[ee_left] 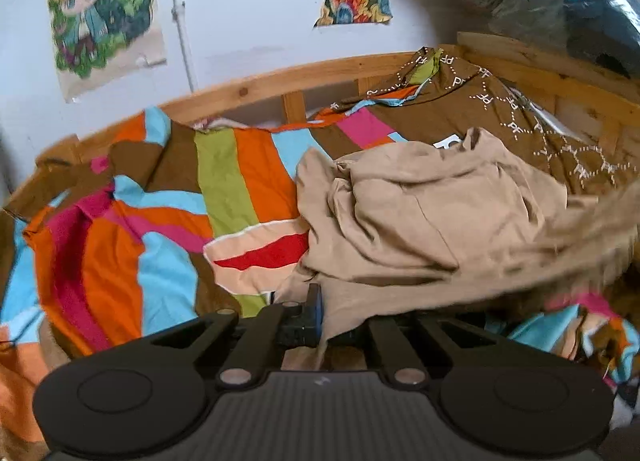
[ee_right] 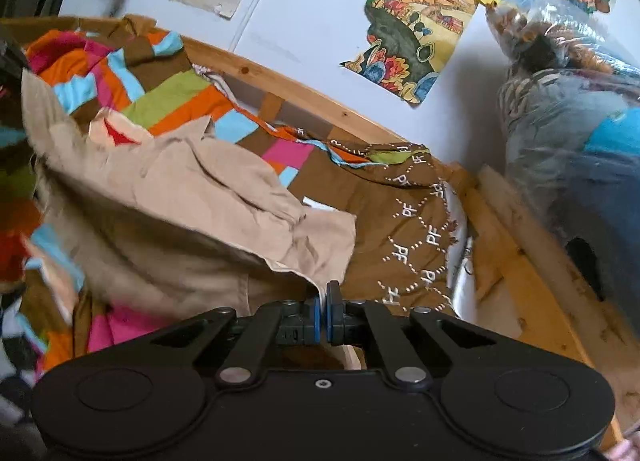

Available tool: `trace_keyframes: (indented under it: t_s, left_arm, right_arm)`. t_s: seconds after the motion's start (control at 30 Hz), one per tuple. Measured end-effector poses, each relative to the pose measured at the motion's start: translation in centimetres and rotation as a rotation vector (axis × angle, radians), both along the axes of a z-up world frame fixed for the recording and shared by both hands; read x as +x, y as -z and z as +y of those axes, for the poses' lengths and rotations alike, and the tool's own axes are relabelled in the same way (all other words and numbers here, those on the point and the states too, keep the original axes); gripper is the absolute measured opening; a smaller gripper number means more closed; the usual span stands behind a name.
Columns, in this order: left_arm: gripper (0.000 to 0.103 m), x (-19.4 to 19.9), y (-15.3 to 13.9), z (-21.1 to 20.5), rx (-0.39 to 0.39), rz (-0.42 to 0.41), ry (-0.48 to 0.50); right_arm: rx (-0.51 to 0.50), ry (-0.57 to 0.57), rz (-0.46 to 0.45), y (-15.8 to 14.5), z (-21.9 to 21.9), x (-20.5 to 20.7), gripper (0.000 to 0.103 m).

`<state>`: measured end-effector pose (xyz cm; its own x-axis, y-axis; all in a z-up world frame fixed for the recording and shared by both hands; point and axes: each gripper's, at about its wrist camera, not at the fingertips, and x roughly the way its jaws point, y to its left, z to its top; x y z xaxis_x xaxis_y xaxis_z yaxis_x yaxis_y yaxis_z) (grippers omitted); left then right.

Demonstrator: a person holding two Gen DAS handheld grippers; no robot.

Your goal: Fold large clothes

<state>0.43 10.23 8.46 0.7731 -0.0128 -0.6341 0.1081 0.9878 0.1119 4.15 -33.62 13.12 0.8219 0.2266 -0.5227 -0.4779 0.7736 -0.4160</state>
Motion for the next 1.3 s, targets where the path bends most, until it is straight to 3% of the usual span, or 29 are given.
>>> trace_keyframes:
  t_s: [0.2,0.4,0.47,0.57,0.63,0.7,0.83,0.87,0.9,0.97,1.0,1.03,1.2,1.3]
  left_arm:
    - [0.003,7.9,-1.8,-1.0,0.024,-0.010,-0.008]
    - [0.003,19.1,-0.8,-0.3,0.000,0.077,-0.065]
    - [0.003,22.7,0.7,0.1,0.005,0.126,-0.078]
    - [0.003,26.7,4.3,0.9,-0.013,0.208,-0.105]
    - [0.003,28.2,6.8,1.5,-0.058,0.256,-0.131]
    - [0.003,28.5,8.3,2.1,-0.109,0.281,-0.152]
    - [0.009,28.5,8.6,3.1,-0.151,0.292,-0.146]
    - [0.010,28.5,8.4,3.4,-0.164,0.297,-0.144]
    - [0.017,28.4,8.1,3.8,-0.178,0.299,-0.142]
    - [0.041,27.7,7.2,4.6,-0.215,0.286,-0.142]
    - [0.068,27.2,6.7,5.3,-0.233,0.270,-0.140]
    - [0.087,26.7,6.3,5.9,-0.242,0.251,-0.143]
    - [0.094,23.6,4.1,8.9,-0.308,0.183,-0.098]
    - [0.099,22.3,3.6,9.8,-0.345,0.155,-0.087]
  right_arm:
    - [-0.019,0.044,-0.004,0.7,1.4,8.1,0.002]
    - [0.013,0.097,0.066,2.8,0.8,17.1,0.006]
    - [0.117,0.123,0.146,3.5,-0.5,20.5,0.016]
    - [0.374,0.189,0.253,4.4,-3.7,24.0,0.041]
    - [0.539,0.230,0.268,5.0,-5.9,24.6,0.060]
    - [0.648,0.231,0.274,5.4,-7.7,24.4,0.067]
    - [0.780,0.256,0.249,6.6,-10.6,22.3,0.091]
    - [0.804,0.266,0.240,7.0,-11.2,21.6,0.092]
    - [0.818,0.284,0.239,7.7,-11.5,20.8,0.093]
    - [0.820,0.333,0.248,9.3,-11.8,19.3,0.093]
    - [0.821,0.362,0.259,10.3,-11.8,18.7,0.092]
    - [0.828,0.387,0.264,11.2,-11.8,18.1,0.089]
    - [0.755,0.427,0.232,12.5,-10.5,17.1,0.080]
    - [0.739,0.411,0.214,13.0,-9.5,17.3,0.064]
